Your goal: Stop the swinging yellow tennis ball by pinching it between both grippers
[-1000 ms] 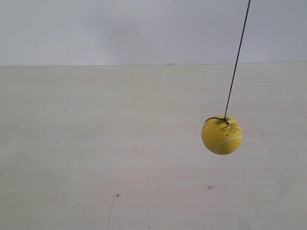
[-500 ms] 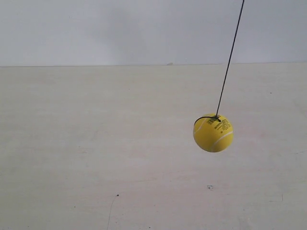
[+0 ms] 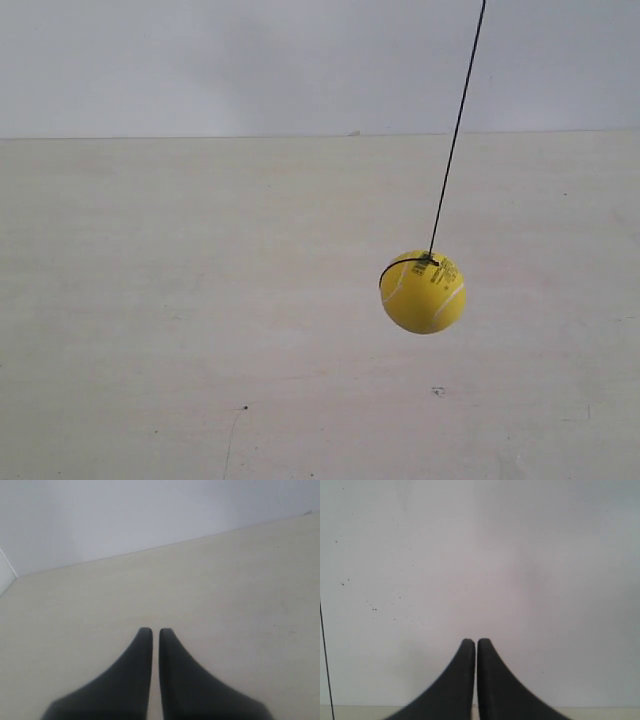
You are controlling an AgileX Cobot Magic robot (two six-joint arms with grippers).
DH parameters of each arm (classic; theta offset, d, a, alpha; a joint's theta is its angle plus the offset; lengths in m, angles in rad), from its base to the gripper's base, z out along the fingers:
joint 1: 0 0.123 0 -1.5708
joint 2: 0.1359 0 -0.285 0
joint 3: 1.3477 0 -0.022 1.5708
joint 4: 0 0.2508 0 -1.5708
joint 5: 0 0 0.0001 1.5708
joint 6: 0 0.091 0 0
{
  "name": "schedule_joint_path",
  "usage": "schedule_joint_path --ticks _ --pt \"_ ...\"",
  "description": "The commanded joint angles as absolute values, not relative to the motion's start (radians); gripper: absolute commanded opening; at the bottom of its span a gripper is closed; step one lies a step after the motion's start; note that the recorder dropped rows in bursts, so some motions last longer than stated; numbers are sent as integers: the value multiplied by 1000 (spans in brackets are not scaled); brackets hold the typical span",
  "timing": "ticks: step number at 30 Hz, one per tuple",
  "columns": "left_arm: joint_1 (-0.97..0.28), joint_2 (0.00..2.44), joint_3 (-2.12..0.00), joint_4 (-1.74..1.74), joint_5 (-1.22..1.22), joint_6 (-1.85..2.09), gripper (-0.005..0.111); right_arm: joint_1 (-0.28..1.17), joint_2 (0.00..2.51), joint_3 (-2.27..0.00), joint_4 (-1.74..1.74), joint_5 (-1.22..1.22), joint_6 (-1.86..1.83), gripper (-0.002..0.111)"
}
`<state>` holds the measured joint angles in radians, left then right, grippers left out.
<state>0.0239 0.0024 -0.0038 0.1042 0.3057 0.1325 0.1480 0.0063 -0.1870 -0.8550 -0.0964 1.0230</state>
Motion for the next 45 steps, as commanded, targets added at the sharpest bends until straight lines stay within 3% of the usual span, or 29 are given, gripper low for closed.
schedule_joint_path --ticks 1,31,38,45 --pt "28 0 0 101 304 135 5 149 0 -189 -857 -101 1019 0" --pt "28 0 0 101 304 135 5 149 0 -171 -847 -101 994 0" --pt "28 0 0 101 304 135 5 149 0 -73 -285 -155 511 0" --pt "28 0 0 101 304 135 5 149 0 0 -63 -249 194 0"
